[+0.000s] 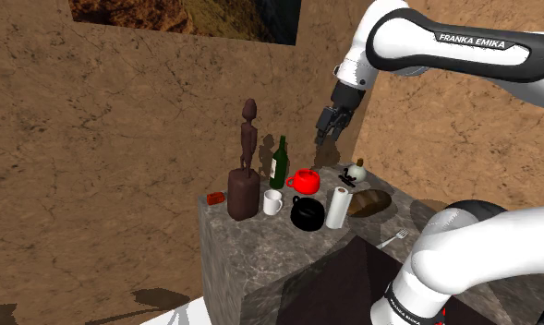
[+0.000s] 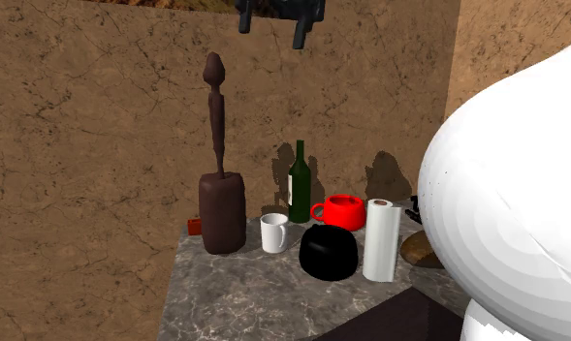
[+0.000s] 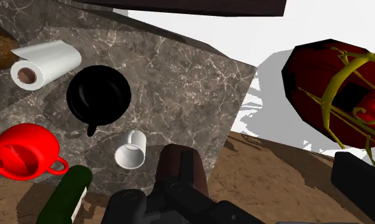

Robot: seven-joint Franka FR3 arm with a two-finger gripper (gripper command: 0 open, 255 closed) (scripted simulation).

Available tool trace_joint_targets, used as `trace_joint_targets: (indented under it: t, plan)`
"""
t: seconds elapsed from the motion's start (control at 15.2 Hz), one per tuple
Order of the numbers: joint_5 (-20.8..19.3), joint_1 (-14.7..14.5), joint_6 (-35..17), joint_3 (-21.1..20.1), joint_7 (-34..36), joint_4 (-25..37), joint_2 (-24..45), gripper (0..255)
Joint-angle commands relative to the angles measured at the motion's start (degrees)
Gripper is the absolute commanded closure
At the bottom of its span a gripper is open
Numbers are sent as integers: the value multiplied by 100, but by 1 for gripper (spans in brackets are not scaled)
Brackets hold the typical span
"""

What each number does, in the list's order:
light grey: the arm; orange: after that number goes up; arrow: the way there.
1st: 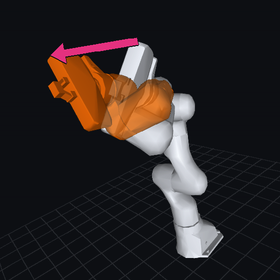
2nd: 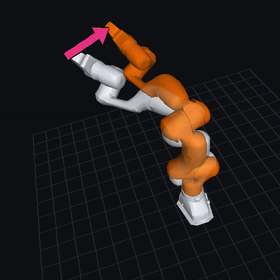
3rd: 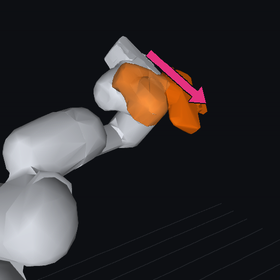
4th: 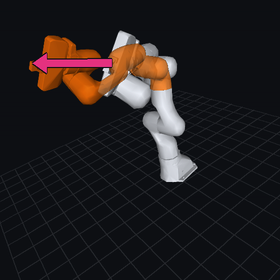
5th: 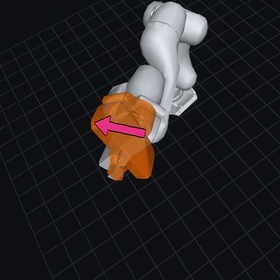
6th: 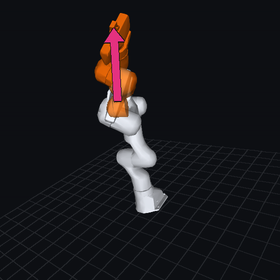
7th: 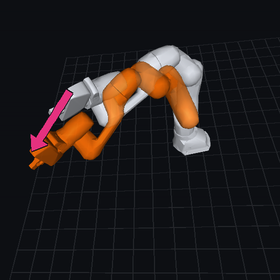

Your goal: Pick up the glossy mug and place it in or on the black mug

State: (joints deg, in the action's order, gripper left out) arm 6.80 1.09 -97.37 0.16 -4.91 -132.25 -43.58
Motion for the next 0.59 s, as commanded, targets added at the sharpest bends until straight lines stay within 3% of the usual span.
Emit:
trace_joint_targets:
  t: [0.0,0.53]
  plan:
    - [0,0,0,0,0,0,0,0]
    - [-148,82,-1288,318,-578,-381,1078,0]
